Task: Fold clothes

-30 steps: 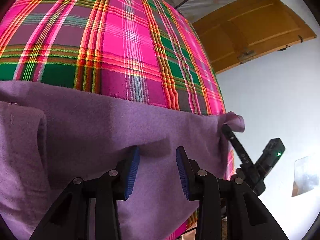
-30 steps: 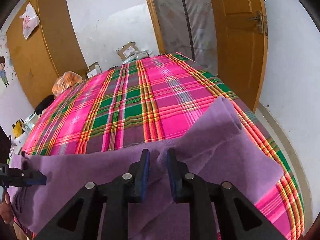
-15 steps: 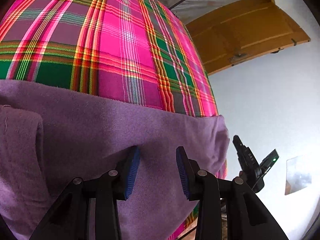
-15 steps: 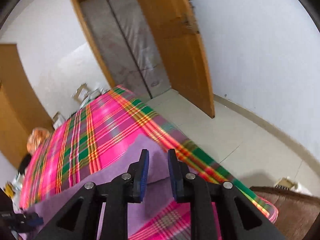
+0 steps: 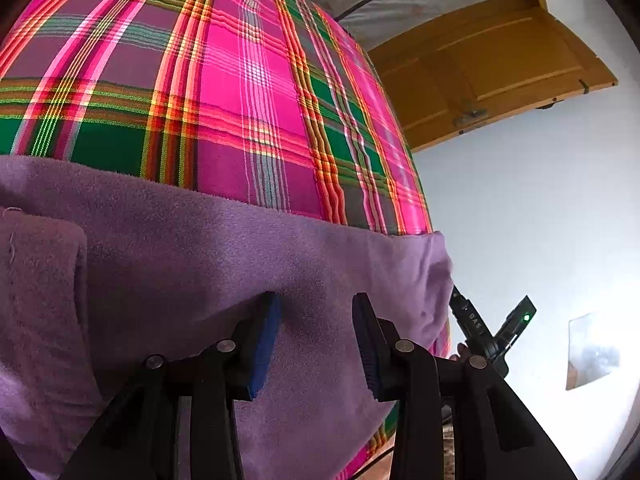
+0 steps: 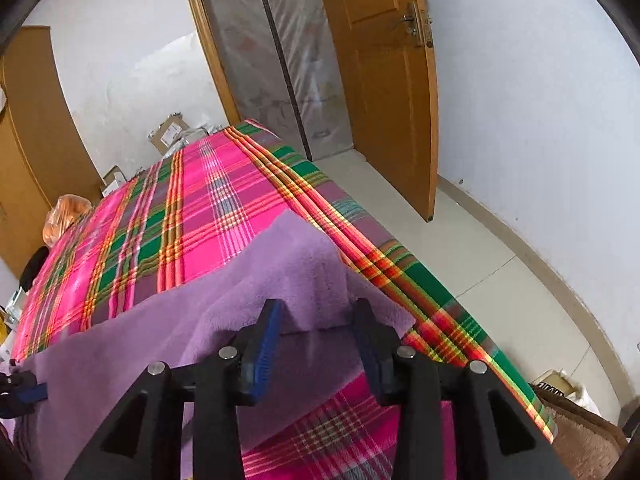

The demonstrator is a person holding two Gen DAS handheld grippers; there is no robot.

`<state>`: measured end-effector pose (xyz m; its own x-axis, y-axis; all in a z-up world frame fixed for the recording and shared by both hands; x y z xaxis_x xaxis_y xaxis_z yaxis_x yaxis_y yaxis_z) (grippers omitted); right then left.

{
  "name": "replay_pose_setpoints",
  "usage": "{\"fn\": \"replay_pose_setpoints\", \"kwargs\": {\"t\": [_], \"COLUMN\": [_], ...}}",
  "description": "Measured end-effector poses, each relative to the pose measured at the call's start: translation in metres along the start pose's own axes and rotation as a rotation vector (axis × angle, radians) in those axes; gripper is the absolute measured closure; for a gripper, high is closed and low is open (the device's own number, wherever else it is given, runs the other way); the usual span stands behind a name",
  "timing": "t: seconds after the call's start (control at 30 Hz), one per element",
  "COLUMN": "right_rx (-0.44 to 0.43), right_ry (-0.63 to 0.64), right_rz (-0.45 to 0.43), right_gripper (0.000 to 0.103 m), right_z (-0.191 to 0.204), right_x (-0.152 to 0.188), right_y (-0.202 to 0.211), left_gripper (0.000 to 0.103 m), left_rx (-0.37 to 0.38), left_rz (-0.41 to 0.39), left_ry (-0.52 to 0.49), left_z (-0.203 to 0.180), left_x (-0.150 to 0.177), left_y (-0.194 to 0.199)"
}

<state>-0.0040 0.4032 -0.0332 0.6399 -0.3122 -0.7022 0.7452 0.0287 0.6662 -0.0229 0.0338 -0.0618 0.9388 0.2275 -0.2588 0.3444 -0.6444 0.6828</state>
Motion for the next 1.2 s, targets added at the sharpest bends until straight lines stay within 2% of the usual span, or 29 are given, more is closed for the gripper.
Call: {"fn": "replay_pose_setpoints", "kwargs": {"t": [0.17,0.23,0.3,0.63,0.9,1.03,1.1,1.2], "right_rx": [0.020,0.029,0.018,0.016,0.020,0.079,0.094,0.188], "right_ry": [0.033,0.040,0.031,0.045,0.105,0.087,0.081,0.091], "right_rz": [-0.001,-0.001,-0.002,-0.010,0.101,0.159,0.125,0.078], "right_gripper": [0.066,0.084,0.094,0.095,0.094,0.091,0.091,0.091], "right_z": [0.003,0.003,-0.001,-0.018,-0.020,-0.034,-0.034,-0.037], "right_x": [-0.001,-0.001,-0.002,-0.018,-0.020,-0.014,-0.014,-0.017], "right_y": [-0.004,-0.004,-0.003,0.017,0.022,0.012,0.018,0.026], "left_gripper": [0.064,0.064,0.064,0.064,0.064,0.064,0.064,0.064], "left_rx": [-0.005,-0.008,-0.014,-0.037,-0.050,-0.051,-0.051,-0.057], "left_rz": [-0.004,-0.004,-0.005,-0.012,-0.009,-0.009,-0.009,-0.013], "left_ry": [0.002,0.004,0.003,0.001,0.012,0.019,0.016,0.006], "left_z": [0.000,0.001,0.001,0.000,0.000,0.000,0.000,-0.001], "left_x": [-0.001,-0.001,-0.001,0.002,0.002,0.001,0.001,0.001], "left_y": [0.000,0.001,0.001,0.004,0.003,0.003,0.003,0.003]}}
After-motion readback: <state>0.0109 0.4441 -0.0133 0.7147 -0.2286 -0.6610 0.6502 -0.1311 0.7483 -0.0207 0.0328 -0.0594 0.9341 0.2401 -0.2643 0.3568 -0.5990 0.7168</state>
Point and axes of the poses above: each gripper's, at about its wrist camera, not at the fingertips, and y roughly against the way its jaws point, z to its left, x to its underside, the point moved 6 cm from there along -y, roughly the way its jaws point, and after that the axes turned 5 degrees about -x, right-handed, at the moved point
